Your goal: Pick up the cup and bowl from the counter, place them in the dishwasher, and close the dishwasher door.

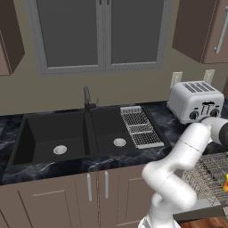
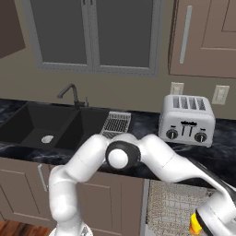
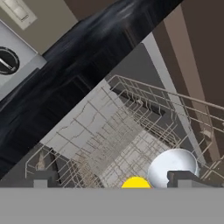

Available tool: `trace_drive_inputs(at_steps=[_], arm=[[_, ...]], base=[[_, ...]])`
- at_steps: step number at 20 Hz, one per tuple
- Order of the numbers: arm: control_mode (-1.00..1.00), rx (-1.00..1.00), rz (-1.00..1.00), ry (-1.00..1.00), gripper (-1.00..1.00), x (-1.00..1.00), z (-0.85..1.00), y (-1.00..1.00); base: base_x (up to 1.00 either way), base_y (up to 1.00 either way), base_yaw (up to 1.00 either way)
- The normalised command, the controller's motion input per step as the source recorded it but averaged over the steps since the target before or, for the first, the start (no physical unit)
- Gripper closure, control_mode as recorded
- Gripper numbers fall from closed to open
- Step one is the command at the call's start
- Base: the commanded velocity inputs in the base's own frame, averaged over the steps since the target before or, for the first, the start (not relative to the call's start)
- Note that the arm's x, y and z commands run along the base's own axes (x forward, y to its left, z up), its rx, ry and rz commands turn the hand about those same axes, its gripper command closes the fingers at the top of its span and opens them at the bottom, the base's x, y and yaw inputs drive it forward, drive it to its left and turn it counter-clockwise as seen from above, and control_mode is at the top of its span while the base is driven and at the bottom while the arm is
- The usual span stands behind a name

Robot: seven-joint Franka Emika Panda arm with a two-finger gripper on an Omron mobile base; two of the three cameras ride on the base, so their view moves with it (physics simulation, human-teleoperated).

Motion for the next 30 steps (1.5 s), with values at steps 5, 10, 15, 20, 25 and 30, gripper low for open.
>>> trace_drive_inputs(at_steps=[5, 10, 15, 20, 25, 30], arm=[[-1.0, 0.0, 0.0, -0.03, -1.0, -0.06, 0.22, 0.0], [-1.0, 0.0, 0.0, -0.06, -1.0, -0.19, 0.14, -0.01], [-1.0, 0.0, 0.0, -0.07, -1.0, -0.28, 0.04, -0.04], [-1.0, 0.0, 0.0, -0.04, -1.0, -0.29, 0.01, 0.0], [-1.0, 0.14, 0.0, -0.01, -1.0, -0.46, 0.2, 0.0], [-1.0, 0.2, 0.0, 0.0, -1.0, -0.47, 0.27, 0.0]], base=[[0.0, 0.0, 0.0], [0.0, 0.0, 0.0], [0.0, 0.0, 0.0], [0.0, 0.0, 0.0], [0.0, 0.0, 0.0], [0.0, 0.0, 0.0]])
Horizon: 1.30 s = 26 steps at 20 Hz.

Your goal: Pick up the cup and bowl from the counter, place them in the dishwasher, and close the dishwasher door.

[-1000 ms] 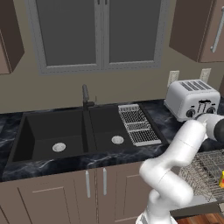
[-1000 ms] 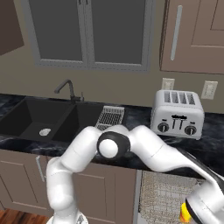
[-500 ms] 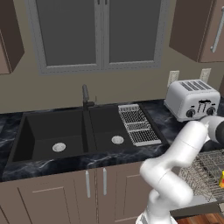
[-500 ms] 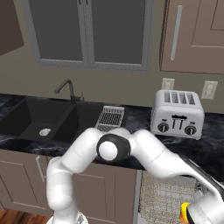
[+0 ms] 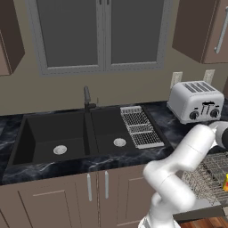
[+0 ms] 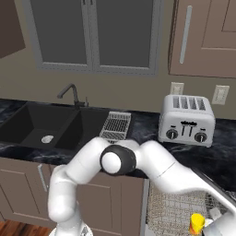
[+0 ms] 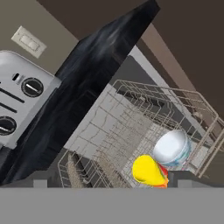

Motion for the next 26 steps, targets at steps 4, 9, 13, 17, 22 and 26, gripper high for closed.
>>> trace_drive_inputs(at_steps=[4, 9, 13, 17, 22, 26], arm=[[-1.0, 0.12, 0.0, 0.0, -1.0, -0.37, 0.09, 0.0], [-1.0, 0.01, 0.01, 0.0, -1.0, -0.34, 0.0, 0.11], [-1.0, 0.0, 0.04, 0.0, -1.0, -0.36, 0.0, 0.38], [-1.0, 0.0, 0.06, 0.0, -1.0, -0.36, -0.04, 0.52], [-1.0, -0.02, 0.06, -0.01, -1.0, -0.38, -0.05, 0.58], [-1.0, -0.01, 0.07, -0.01, -1.0, -0.37, -0.11, 0.48]], base=[[0.0, 0.0, 0.0], [0.0, 0.0, 0.0], [0.0, 0.0, 0.0], [0.0, 0.0, 0.0], [0.0, 0.0, 0.0], [0.0, 0.0, 0.0]])
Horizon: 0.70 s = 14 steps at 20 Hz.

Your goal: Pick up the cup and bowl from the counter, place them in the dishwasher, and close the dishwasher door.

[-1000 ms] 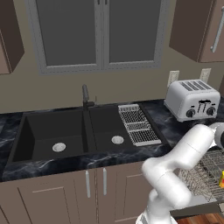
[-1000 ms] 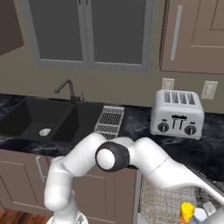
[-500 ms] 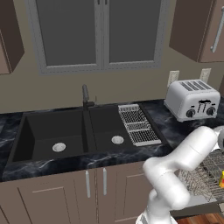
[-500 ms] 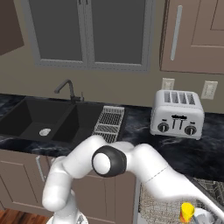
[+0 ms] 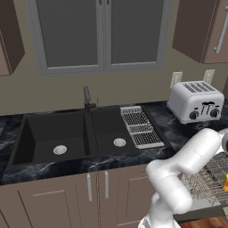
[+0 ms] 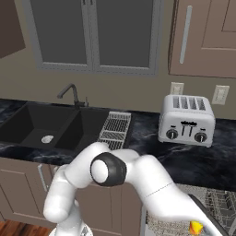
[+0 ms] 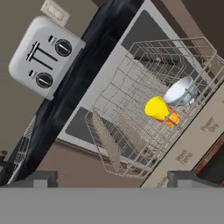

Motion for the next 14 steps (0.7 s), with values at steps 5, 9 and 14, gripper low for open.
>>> trace_drive_inputs(at_steps=[5, 9, 14], arm=[[-1.0, 0.0, 0.08, -0.01, -1.0, -0.34, -0.19, 0.33], [-1.0, 0.0, 0.09, -0.04, -1.0, -0.37, -0.04, 0.34], [-1.0, 0.0, 0.06, -0.04, -1.0, -0.22, -0.01, 0.36]], base=[[0.0, 0.0, 0.0], [0.0, 0.0, 0.0], [0.0, 0.0, 0.0]])
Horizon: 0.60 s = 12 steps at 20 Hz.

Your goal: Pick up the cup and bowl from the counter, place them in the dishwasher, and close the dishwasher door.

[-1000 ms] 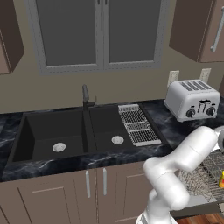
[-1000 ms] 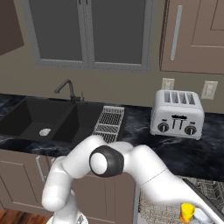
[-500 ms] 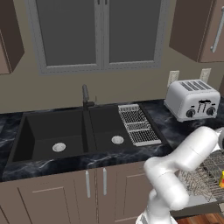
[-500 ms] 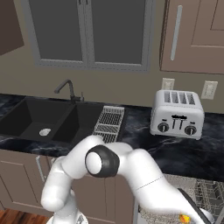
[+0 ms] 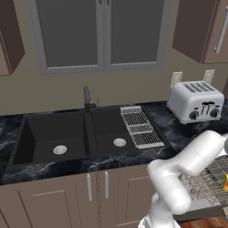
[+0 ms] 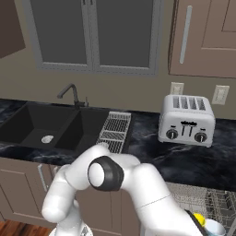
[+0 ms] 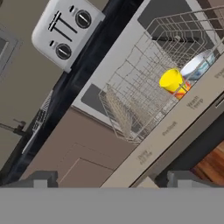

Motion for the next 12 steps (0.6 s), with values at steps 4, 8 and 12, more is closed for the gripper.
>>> trace_drive_inputs(at_steps=[4, 8, 12], arm=[[-1.0, 0.0, 0.05, -0.02, -1.0, -0.13, -0.09, 0.42], [-1.0, 0.0, 0.01, -0.02, -1.0, -0.01, -0.07, 0.49], [-1.0, 0.0, 0.0, -0.02, -1.0, 0.0, -0.03, 0.44]], base=[[0.0, 0.0, 0.0], [0.0, 0.0, 0.0], [0.0, 0.0, 0.0]])
